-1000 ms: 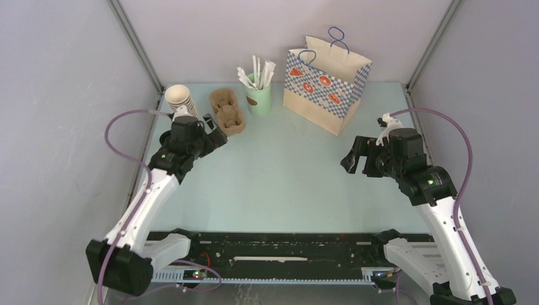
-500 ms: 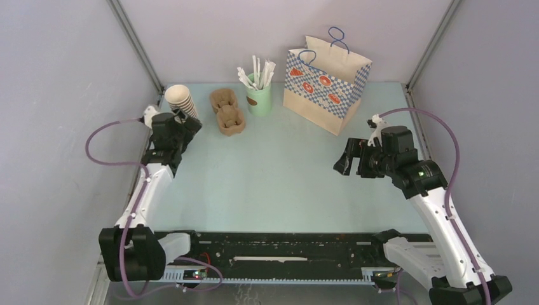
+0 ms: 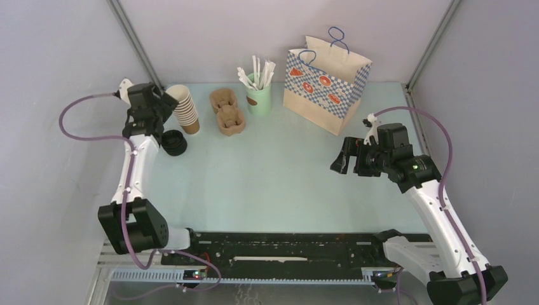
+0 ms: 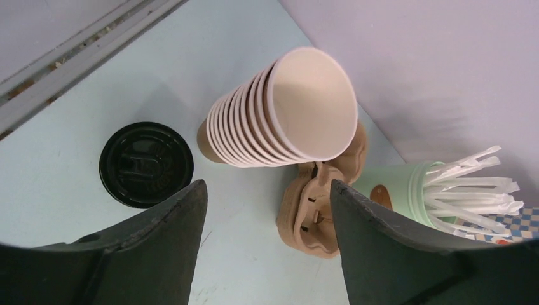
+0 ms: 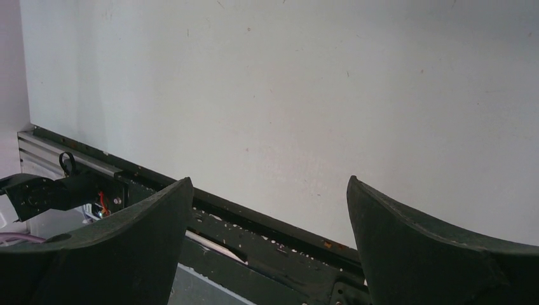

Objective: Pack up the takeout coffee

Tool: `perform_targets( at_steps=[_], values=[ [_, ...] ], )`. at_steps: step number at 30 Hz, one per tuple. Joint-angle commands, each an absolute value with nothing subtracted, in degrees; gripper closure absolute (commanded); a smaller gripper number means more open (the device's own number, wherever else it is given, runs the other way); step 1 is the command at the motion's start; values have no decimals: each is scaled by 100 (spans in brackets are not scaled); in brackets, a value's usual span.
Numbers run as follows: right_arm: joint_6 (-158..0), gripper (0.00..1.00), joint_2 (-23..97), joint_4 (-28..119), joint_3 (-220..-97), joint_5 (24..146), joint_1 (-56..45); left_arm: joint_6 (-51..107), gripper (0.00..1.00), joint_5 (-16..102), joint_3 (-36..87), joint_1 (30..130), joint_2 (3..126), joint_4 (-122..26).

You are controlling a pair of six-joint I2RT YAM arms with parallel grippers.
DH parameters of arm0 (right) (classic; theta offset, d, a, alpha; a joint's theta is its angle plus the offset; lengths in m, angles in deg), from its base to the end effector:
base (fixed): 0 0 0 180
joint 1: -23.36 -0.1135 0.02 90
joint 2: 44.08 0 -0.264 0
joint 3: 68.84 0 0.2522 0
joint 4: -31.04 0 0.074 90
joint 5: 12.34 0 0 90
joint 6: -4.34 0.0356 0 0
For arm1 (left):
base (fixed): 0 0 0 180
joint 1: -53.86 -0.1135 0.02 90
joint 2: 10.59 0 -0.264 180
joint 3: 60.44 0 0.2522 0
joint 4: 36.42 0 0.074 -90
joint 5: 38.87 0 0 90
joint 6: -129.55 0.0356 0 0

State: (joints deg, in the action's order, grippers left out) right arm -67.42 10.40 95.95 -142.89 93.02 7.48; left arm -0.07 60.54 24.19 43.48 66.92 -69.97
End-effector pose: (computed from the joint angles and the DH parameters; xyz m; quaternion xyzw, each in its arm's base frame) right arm 0.1709 0.0584 0.3358 -0.0319 0.9176 0.2286 0.3237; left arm 0.3047 0.0617 0.3539 -0.3972 0.7495 -0.0650 0.5256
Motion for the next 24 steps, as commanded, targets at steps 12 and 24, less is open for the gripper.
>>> perform_targets(
  at_steps=[12, 24],
  values=[
    [-7167, 1, 1186, 9526, -14309, 9542, 1559, 499, 56, 6257, 5034, 4432, 8332, -8396],
    [-7231, 1, 1516, 9272, -14315, 9806, 1756, 668, 59, 6895, 5778, 4585, 8839, -9066]
  ],
)
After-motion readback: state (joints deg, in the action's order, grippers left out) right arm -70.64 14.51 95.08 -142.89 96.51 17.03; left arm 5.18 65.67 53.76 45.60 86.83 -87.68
